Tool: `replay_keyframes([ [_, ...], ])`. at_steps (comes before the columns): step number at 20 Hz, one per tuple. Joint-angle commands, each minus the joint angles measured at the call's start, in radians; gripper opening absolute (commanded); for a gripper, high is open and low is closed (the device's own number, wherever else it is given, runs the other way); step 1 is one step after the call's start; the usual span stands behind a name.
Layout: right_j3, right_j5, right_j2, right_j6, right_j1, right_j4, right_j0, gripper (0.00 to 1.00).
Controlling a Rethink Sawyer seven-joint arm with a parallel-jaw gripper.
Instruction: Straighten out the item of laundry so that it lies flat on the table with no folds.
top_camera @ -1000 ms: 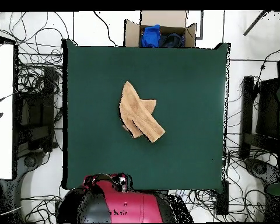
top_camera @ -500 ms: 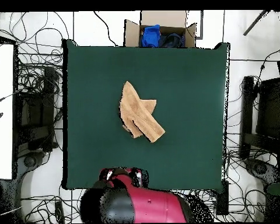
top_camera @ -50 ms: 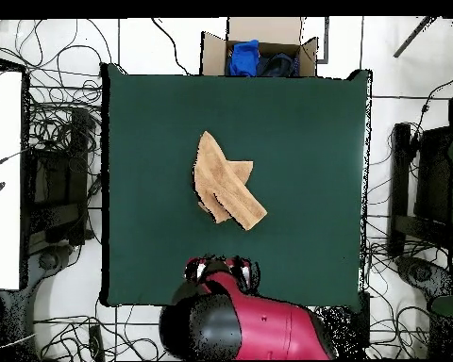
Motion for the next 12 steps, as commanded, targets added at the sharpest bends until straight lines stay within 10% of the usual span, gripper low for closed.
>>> replay_keyframes([
  [1, 0.082, -0.036, -0.026, 0.102, 0.096, -0.082, -0.007, 1.00],
  [12, 0.079, -0.252, -0.083, 0.174, 0.296, -0.199, 0.005, 1.00],
])
